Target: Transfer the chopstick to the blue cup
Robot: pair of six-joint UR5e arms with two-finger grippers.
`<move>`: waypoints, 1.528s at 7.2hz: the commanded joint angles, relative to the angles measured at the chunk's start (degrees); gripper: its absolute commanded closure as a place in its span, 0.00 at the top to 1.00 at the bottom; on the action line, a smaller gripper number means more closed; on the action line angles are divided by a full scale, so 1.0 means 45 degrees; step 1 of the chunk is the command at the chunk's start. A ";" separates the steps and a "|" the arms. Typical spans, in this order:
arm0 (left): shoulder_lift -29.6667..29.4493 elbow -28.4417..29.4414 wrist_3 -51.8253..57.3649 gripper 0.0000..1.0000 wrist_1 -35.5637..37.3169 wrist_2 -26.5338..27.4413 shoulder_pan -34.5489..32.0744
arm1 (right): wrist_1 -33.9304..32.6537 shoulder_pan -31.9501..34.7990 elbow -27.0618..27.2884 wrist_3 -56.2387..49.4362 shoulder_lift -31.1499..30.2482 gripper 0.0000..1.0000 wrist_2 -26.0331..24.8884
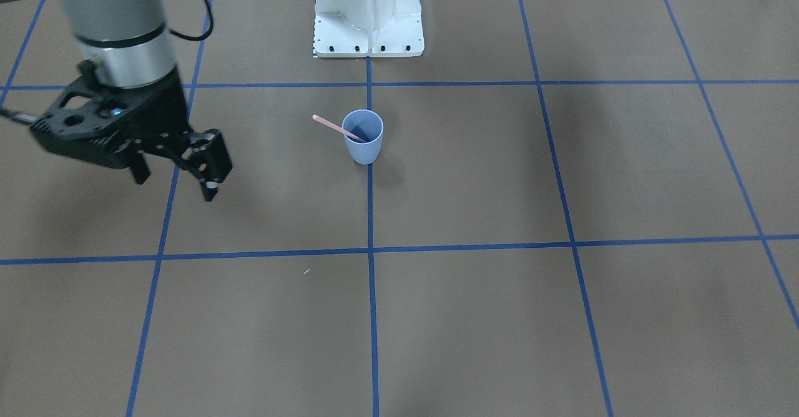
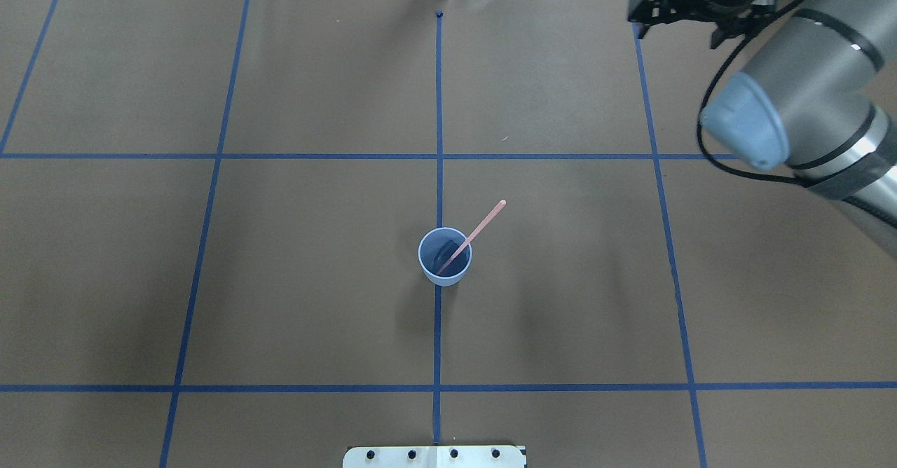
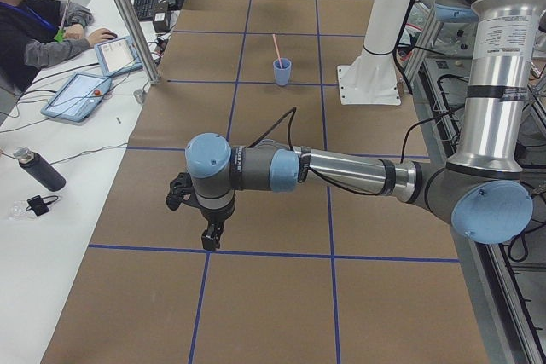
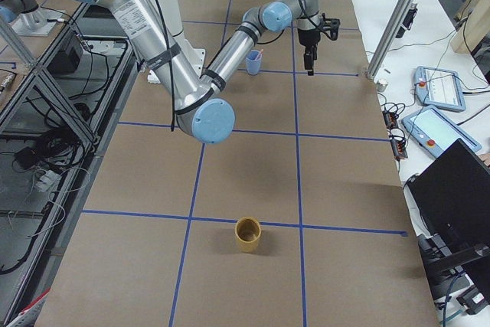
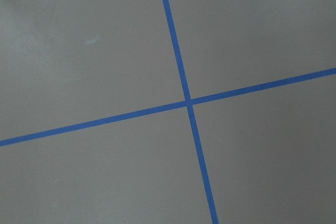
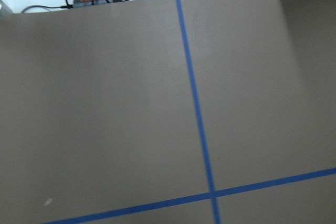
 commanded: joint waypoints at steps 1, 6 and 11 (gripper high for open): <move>0.0490 -0.0141 -0.0038 0.99 -0.0021 0.0002 0.0005 | 0.0406 0.2177 -0.0167 -0.4839 -0.2615 1.00 0.1745; 0.0531 -0.0278 0.0078 0.99 0.0038 -0.0135 0.0005 | 0.1847 0.5933 -0.0167 -1.1749 -0.8262 1.00 0.2964; 0.0648 -0.0377 0.0157 0.99 -0.0080 -0.0115 0.0025 | 0.2106 0.5975 -0.0594 -1.1697 -0.9581 1.00 0.2963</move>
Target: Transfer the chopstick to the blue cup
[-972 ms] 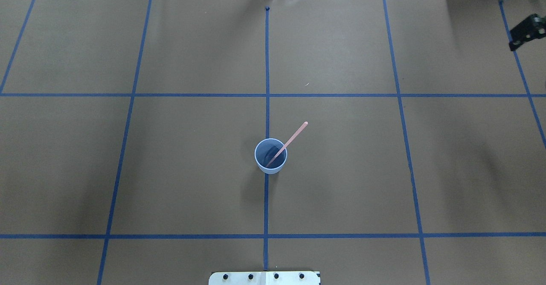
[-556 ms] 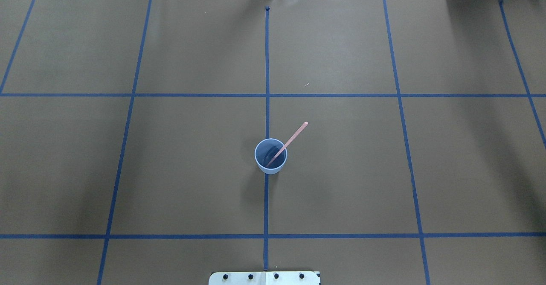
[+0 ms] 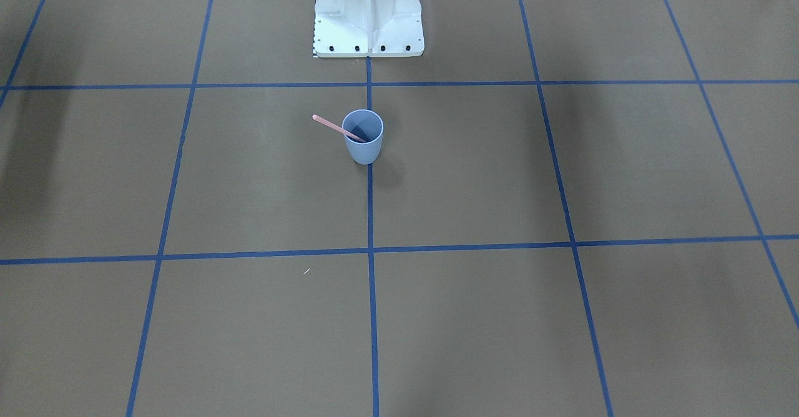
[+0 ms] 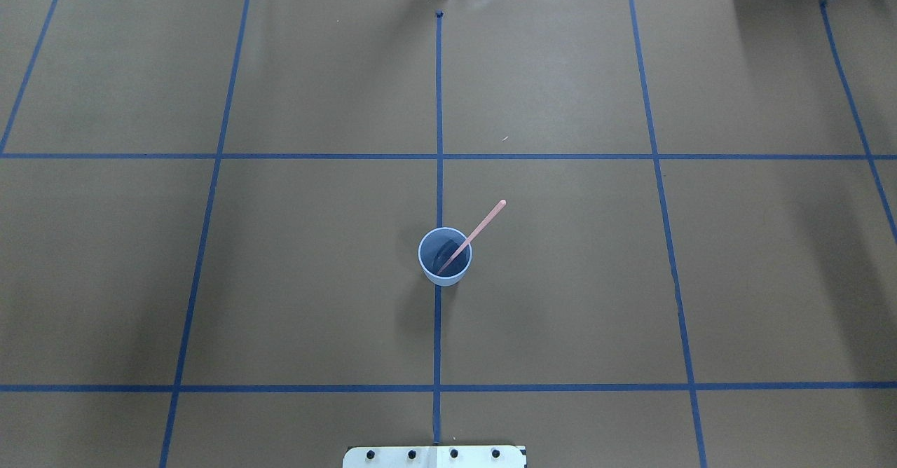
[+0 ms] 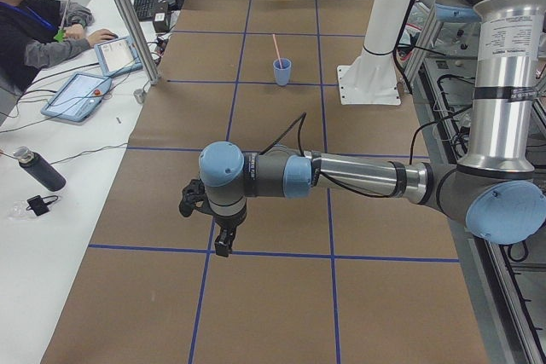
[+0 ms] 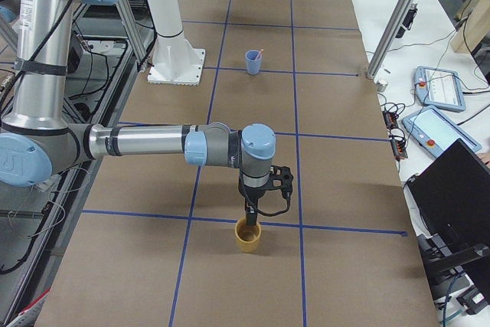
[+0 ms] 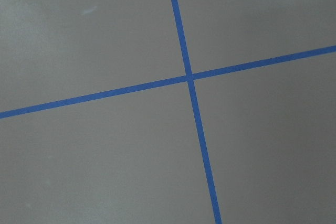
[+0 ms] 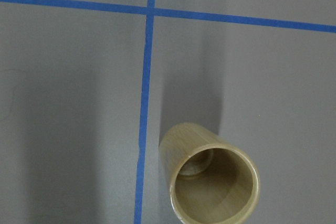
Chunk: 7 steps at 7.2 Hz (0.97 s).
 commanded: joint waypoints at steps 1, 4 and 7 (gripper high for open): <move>0.0008 -0.0023 0.0001 0.99 -0.0013 -0.0002 0.0001 | 0.0017 0.0006 -0.0402 0.0019 -0.0038 1.00 0.0240; 0.0124 -0.0023 0.0001 0.99 -0.0013 -0.0002 0.0001 | 0.0096 0.0006 -0.0248 0.0019 0.0021 1.00 0.0667; 0.0125 -0.0023 0.0001 0.99 -0.0013 -0.0002 0.0001 | 0.0096 0.0006 -0.0267 -0.0020 0.0079 1.00 0.1042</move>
